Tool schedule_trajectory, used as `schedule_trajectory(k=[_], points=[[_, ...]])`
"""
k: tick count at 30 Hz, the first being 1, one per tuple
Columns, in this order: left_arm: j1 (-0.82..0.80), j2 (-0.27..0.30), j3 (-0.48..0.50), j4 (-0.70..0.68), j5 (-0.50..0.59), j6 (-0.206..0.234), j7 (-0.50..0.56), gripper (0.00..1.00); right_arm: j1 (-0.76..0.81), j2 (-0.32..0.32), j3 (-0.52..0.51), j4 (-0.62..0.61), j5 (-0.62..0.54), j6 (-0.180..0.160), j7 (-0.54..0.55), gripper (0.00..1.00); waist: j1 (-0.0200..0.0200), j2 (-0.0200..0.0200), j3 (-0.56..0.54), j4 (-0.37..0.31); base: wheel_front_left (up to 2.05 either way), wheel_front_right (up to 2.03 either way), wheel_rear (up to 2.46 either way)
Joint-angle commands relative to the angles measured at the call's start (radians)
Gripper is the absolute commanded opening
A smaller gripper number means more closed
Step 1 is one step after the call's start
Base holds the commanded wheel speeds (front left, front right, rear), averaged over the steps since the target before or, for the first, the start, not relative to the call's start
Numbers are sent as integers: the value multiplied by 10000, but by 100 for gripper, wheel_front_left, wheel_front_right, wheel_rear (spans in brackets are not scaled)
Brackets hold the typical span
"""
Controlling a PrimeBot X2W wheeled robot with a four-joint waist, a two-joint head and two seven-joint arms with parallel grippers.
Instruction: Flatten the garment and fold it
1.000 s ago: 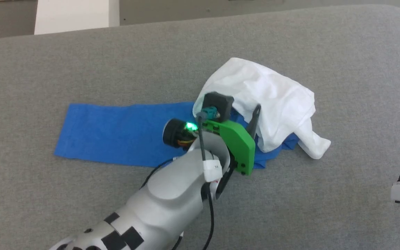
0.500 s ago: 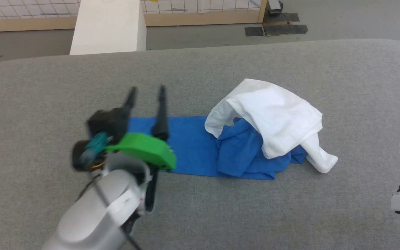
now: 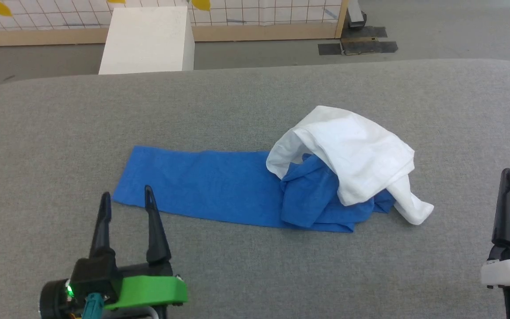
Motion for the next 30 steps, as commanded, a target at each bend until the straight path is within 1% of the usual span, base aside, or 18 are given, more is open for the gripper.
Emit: schedule_trajectory(k=[1,4,7,11,15,19,23,30], points=[[155,-304,175,28,99,-243,-38,100,94,5,50,-3,75,-15,30,100,0,0,-36,46,0,0,0],[270,-807,465,196,348,-837,-38,100,13,5,180,-93,49,-15,226,100,0,0,-58,143,0,0,0],[223,-1171,730,358,559,-1328,-39,100,-250,5,343,-338,-64,-15,557,100,0,0,1,228,0,0,0],[79,-1564,1099,479,830,-1887,-39,100,-964,-110,669,-646,68,-15,1456,100,0,0,228,341,0,0,0],[-44,-1898,1352,580,1115,-2351,-39,100,-1865,-792,1096,-613,706,-15,2775,100,0,0,557,506,0,0,0],[-165,-2214,1469,736,1346,-2727,-39,100,-2717,-1570,1412,-156,1493,-15,4342,100,0,0,986,718,0,0,0],[-341,-2450,1465,973,1552,-3057,-39,100,-3388,-2339,1707,552,1921,-15,5579,100,0,0,1426,1010,0,0,0],[-674,-2718,1438,1226,1768,-3403,-39,100,-4018,-3200,2493,2135,2383,-15,7446,100,0,0,2074,1491,0,0,0]])
